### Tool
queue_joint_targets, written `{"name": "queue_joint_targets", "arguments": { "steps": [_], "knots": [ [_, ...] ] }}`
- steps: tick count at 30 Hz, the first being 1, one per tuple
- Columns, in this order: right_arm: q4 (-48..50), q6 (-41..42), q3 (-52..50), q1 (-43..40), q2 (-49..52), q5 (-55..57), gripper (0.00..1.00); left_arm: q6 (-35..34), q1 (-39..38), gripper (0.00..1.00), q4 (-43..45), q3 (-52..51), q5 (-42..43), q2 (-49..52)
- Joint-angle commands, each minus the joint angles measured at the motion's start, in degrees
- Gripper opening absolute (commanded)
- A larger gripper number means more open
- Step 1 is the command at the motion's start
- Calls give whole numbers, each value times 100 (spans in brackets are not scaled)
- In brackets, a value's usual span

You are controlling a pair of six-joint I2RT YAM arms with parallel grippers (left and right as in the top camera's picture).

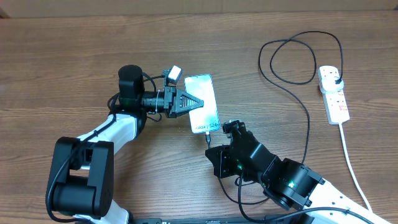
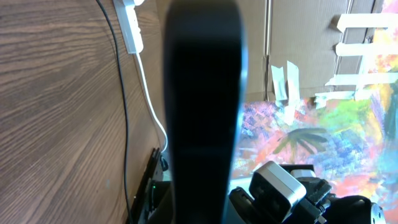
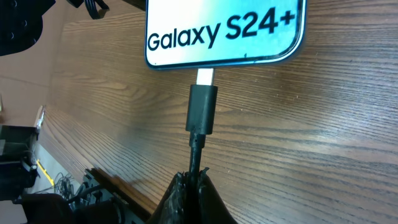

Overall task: Plug charger to phone and switch on socket
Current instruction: 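Push the USB-C plug upward into the phone's port with the right gripper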

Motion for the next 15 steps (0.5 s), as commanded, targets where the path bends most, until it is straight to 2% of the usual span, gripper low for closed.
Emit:
{"name": "queue_joint_targets", "arguments": {
  "steps": [1,15],
  "knots": [
    [2,0,35,26,-90,68,4,-203,9,4,20,155,216,-2],
    [87,-2,35,26,-90,50,4,-404,-7,4,2,155,173,-2]
  ]
}}
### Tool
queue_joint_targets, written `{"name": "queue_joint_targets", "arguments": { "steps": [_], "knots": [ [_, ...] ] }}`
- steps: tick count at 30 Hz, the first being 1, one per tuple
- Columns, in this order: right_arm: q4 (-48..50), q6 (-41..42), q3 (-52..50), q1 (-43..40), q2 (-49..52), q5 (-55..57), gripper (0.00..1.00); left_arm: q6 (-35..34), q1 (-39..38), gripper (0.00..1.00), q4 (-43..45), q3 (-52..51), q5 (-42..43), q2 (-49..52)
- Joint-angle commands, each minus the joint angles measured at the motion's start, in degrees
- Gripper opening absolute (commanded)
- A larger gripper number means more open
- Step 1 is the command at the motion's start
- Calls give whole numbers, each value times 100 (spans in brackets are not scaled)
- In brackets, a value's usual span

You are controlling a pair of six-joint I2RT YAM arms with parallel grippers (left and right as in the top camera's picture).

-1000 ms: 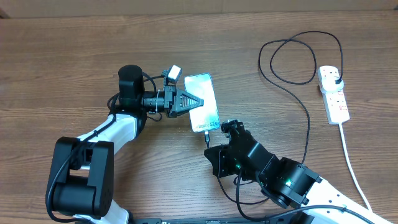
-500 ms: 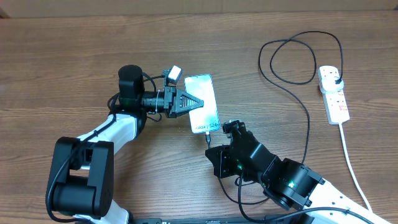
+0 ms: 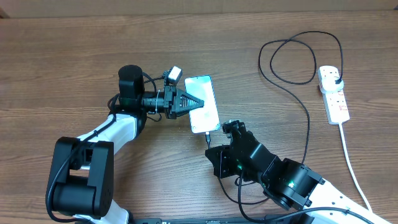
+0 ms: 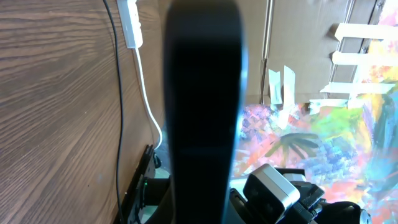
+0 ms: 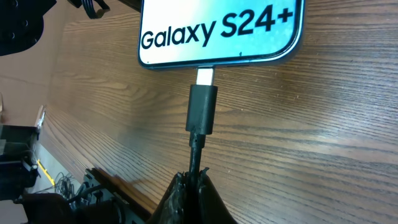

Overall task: Plug charger to phone and switch on socket
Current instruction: 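Push the USB-C plug upward into the phone's port with the right gripper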

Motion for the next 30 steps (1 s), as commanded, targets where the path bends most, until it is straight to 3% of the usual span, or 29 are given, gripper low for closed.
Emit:
{"name": "queue_joint_targets", "arguments": {
  "steps": [1,30],
  "knots": [
    [83,-2,35,26,-90,55,4,-61,-7,4,24,155,160,-2],
    [339,-199,35,26,109,50,4,-59,-7,4,24,155,308,-2]
  ]
}}
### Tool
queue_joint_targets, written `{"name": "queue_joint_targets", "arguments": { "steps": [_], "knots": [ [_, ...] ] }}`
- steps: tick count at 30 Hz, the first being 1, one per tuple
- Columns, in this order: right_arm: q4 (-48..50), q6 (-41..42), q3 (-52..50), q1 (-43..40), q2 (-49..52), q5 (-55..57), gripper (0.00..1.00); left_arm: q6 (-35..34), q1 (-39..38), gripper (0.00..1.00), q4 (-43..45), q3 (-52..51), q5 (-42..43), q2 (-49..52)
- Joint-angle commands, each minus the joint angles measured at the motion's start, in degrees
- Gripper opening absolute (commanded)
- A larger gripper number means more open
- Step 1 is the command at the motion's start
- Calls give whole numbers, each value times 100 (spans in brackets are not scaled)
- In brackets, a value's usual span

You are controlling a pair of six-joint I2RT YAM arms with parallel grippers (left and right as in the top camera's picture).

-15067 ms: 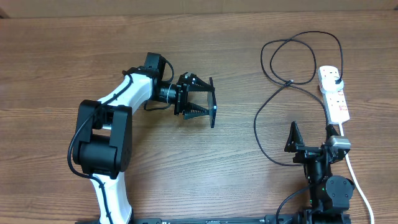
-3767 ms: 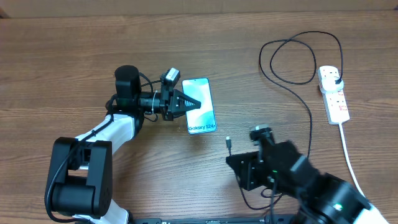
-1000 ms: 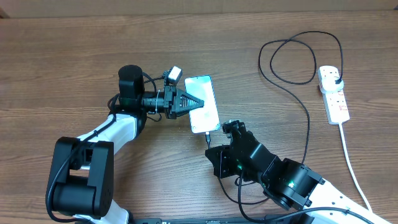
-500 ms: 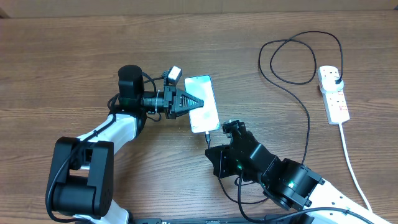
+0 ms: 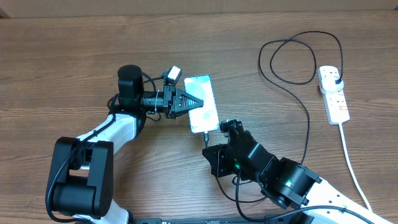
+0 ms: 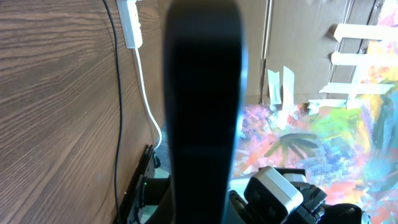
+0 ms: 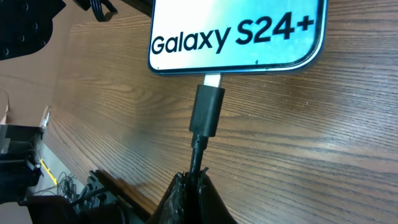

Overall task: Plug charger to phone and switch on socket
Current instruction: 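Push the USB-C plug upward into the phone's port with the right gripper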

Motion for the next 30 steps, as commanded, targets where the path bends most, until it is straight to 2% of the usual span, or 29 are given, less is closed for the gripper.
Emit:
{"name": "queue_joint_targets", "arguments": {
  "steps": [1,10,27,29,30],
  "knots": [
    [111,-164,35,-4,0,50,4,-42,-11,4,22,149,278,-2],
    [190,-758,35,-9,0,476,4,184,-11,4,24,149,632,-2],
    [544,-918,35,-9,0,1067,4,459,-179,4,24,144,632,-2],
    [551,-918,35,-9,0,1064,5,496,-251,4,26,144,629,-2],
    [531,-916,35,-9,0,1047,11,503,-258,4,26,144,629,-2]
  ]
}}
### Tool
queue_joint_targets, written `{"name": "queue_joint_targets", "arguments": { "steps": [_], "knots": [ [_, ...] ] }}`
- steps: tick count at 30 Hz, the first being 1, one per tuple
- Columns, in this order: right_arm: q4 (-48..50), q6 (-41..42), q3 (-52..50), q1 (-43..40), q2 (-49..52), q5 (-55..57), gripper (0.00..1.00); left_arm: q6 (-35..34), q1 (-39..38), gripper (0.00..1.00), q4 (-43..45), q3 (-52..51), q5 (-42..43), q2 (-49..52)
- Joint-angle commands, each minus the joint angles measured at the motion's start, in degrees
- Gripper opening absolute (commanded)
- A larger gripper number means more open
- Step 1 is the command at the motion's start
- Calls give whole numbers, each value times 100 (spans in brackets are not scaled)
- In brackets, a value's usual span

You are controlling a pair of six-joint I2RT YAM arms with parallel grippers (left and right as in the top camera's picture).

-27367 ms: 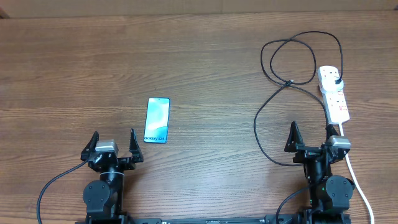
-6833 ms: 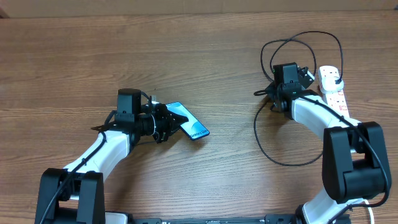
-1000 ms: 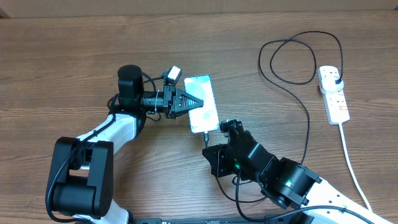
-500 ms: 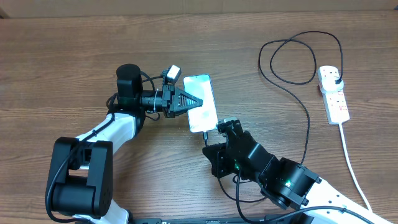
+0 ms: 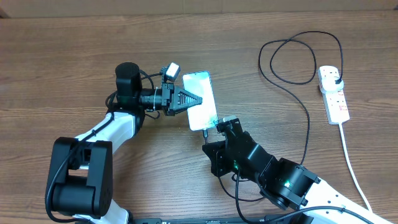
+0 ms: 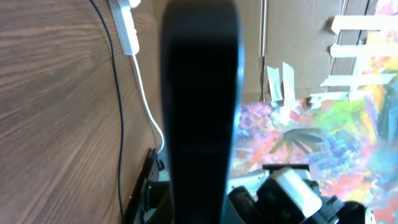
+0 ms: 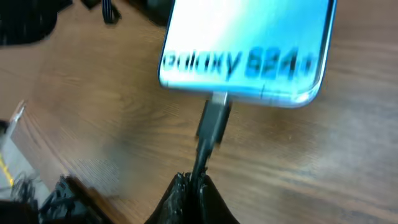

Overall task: Plug charger to phone and switch on socket
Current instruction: 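Push the USB-C plug upward into the phone's port with the right gripper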

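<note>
The phone (image 5: 200, 99) has a lit screen and is held at its left edge by my left gripper (image 5: 196, 101), which is shut on it. In the left wrist view the phone (image 6: 199, 112) is a dark bar seen edge-on. My right gripper (image 7: 193, 182) is shut on the black charger cable just behind the plug (image 7: 213, 119). The plug's metal tip meets the bottom edge of the phone (image 7: 245, 53) and the plug leans slightly. That view is blurred, so how deep the tip sits cannot be told. In the overhead view the right gripper (image 5: 209, 140) is just below the phone.
A white power strip (image 5: 333, 93) lies at the far right, with a plug in its top socket. Its white cord (image 5: 351, 168) runs to the front edge. The black charger cable (image 5: 292, 56) loops across the table's right half. The power strip (image 6: 124, 25) also shows in the left wrist view.
The phone and both grippers have shifted slightly toward the far side of the table. The plug now leans, with less of its metal tip showing at the phone's edge. The right wrist view has gone blurred.
At first the left gripper held the phone and the right gripper held the plug a short gap below its bottom edge. Then the tip touched the edge. It was still at the edge later, and now it sits tilted against the edge after a small shift.
</note>
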Motion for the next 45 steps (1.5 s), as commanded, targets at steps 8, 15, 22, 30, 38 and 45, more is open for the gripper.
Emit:
{"name": "queue_joint_targets", "arguments": {
  "steps": [8,15,22,30,38,45],
  "knots": [
    [46,-50,59,-55,-26,175,26,299,-256,4,7,31,369,-2],
    [-243,-55,59,-55,-101,-439,44,1808,-256,4,42,31,184,-2],
    [-595,-7,57,-55,243,-4,65,1941,-256,4,46,31,-44,-2],
    [-382,68,57,-55,984,166,42,1532,-256,4,17,31,-90,-2],
    [-337,122,57,-55,988,586,13,1606,-262,4,2,31,-26,-2],
    [87,76,59,-55,988,787,4,1648,-262,4,4,31,496,-2]
  ]
}}
